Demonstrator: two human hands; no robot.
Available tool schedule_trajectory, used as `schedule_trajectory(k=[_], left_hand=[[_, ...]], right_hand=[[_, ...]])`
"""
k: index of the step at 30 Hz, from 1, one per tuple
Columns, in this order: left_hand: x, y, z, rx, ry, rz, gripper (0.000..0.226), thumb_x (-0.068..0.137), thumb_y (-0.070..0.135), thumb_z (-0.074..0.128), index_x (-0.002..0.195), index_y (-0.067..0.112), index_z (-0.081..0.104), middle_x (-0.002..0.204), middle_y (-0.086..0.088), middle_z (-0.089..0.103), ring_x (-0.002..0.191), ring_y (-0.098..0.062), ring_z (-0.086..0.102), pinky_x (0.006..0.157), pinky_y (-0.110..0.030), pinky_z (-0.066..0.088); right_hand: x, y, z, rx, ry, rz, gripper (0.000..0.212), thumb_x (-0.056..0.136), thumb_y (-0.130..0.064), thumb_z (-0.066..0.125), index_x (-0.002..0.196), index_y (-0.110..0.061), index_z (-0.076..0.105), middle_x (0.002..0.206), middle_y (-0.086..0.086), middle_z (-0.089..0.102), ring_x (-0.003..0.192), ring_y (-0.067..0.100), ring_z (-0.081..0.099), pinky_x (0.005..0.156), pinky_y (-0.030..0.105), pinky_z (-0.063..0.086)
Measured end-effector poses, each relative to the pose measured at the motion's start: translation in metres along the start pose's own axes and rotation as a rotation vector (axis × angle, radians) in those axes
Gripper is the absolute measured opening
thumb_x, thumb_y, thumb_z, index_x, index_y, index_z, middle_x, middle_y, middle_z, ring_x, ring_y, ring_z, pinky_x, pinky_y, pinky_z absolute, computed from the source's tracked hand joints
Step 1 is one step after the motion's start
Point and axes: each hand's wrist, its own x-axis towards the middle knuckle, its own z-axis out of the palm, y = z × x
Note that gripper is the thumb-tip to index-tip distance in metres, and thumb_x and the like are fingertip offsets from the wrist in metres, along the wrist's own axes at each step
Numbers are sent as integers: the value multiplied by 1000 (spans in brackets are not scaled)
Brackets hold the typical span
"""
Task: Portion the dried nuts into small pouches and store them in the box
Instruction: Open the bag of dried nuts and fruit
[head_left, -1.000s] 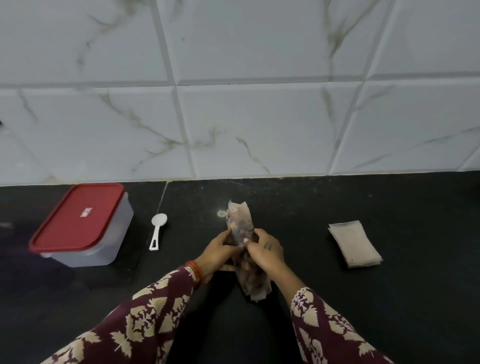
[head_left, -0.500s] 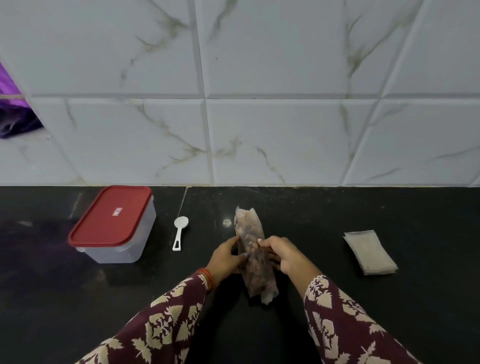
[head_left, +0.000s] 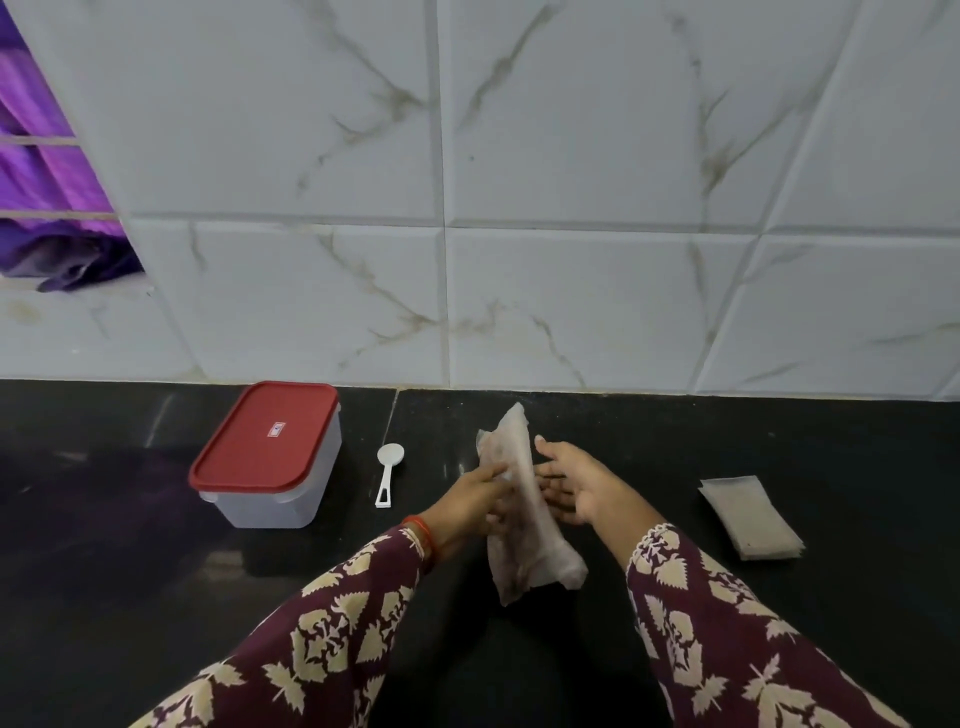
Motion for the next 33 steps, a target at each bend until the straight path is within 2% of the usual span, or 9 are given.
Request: schedule_trajectory(k=[3,5,7,10,13,16,20,27,33], left_hand=[[-5,6,-5,-169,15,-17,34,100,33,42,117,7,56,87,-5,60,77,-15,60,74,-32,54],[-10,10,-8,-224,7,-17,31,100,37,38,105,13,57,94,-8,61,84,-20,62,79,-37,54],[-13,14,-10,-251,18,-15,34,100,41,35,99,14,57,96,-6,61,87,-20,62,77,-36,54],[-13,19,-15,-297,34,-17,48,98,50,33,114,10,55,106,-7,61,93,-22,62,73,-34,56],[-15,28,-21,-308,-14,-19,54,97,53,31,110,9,59,110,-12,64,100,-25,64,83,-38,55],[-16,37,-24,-341,-22,-14,56,96,55,34,116,7,55,119,-17,61,106,-29,62,89,-43,54],[-17,43,-33,-372,-36,-20,59,95,54,38,132,10,44,123,-15,56,103,-30,63,80,-42,57],[-19,50,-43,-346,-81,-2,59,96,50,39,133,5,45,123,-17,56,104,-29,62,78,-38,57],[-14,55,-44,-84,-26,91,53,91,46,53,124,4,52,117,-13,58,96,-22,64,71,-30,57]], right_hand=[[-7,-8,2,23,-72,1,46,93,-46,50,118,-9,61,119,13,56,115,30,51,97,44,43],[-10,-13,3,114,-107,-10,50,93,-43,52,126,-5,51,113,20,58,103,33,58,90,45,49],[-13,-16,6,180,-90,-27,54,93,-39,54,131,-2,42,103,22,60,89,31,62,73,41,53],[-16,-18,12,115,-82,-19,59,93,-45,51,129,2,47,102,14,63,85,22,61,66,33,50],[-21,-23,14,58,-86,-52,52,94,-50,46,116,-6,62,104,12,64,93,24,60,70,37,48],[-27,-31,13,109,-110,-81,51,94,-48,46,120,-6,58,110,18,62,99,31,61,76,42,51],[-29,-35,14,161,-104,-74,59,95,-45,45,134,0,43,110,18,61,96,29,60,72,41,50],[-39,-43,16,206,-168,-77,55,94,-48,44,120,-2,59,117,20,60,103,32,58,73,42,50],[-42,-49,19,221,-203,-126,70,96,-57,31,137,-1,42,130,28,52,121,42,51,98,54,39]])
